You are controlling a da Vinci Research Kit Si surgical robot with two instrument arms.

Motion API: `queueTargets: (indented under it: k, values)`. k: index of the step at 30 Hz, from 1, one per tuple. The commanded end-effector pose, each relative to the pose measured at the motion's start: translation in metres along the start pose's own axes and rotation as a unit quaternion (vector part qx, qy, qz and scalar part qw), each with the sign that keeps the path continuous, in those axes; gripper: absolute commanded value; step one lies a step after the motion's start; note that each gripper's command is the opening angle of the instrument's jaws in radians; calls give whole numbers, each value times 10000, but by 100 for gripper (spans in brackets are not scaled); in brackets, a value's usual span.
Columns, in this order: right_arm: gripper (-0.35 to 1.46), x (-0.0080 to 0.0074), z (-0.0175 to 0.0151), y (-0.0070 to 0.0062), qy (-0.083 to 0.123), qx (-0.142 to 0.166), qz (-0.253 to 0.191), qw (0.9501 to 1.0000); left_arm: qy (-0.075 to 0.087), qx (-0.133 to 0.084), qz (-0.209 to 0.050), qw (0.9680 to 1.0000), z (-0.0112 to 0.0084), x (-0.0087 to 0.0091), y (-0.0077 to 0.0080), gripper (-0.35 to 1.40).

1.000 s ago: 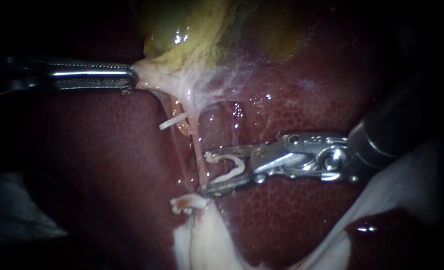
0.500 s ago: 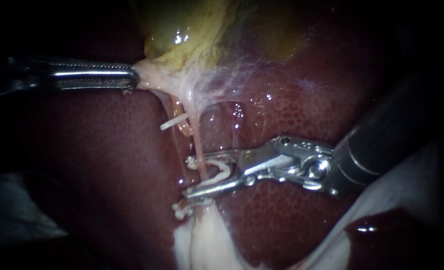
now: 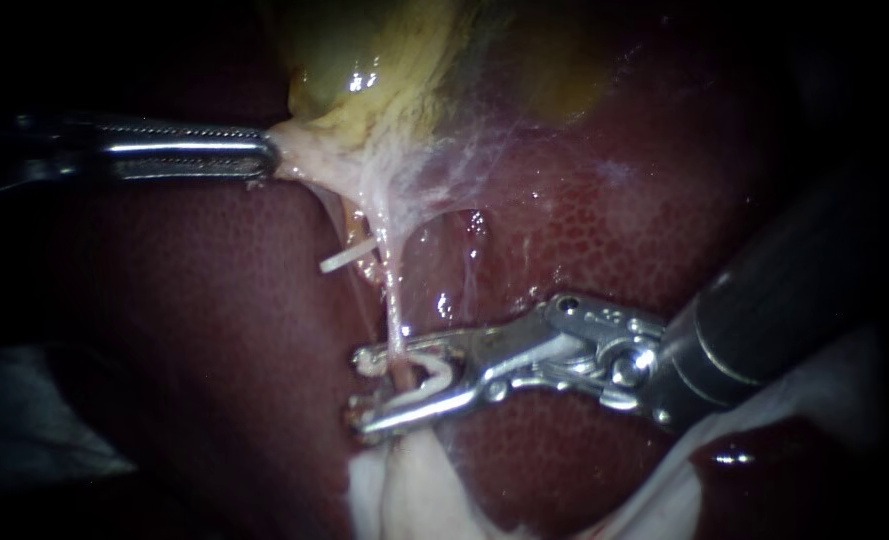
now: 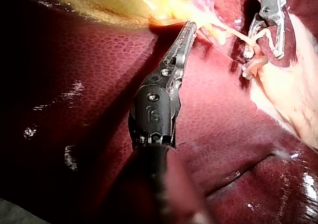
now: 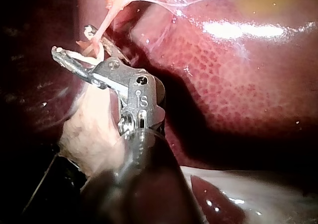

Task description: Clipping first clip right tube

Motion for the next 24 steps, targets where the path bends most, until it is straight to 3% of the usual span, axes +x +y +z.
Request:
queueTargets:
  k: [1, 8, 17, 24]
  values:
    - [41, 1, 0, 0, 0, -2, 22, 10000, 0, -1, 0, 10000, 0, 0, 0, -35]
    - [19, 7, -6, -5, 21, 9, 219, 9998, 0, 0, 0, 10000, 1, 0, 0, -35]
    - [-35, 6, -10, -8, 35, 16, 544, 9985, 0, 0, 0, 10000, 1, 0, 0, -35]
    - [-35, 2, -14, -9, 28, 25, 596, 9982, 0, 0, 0, 10000, 1, 0, -1, -35]
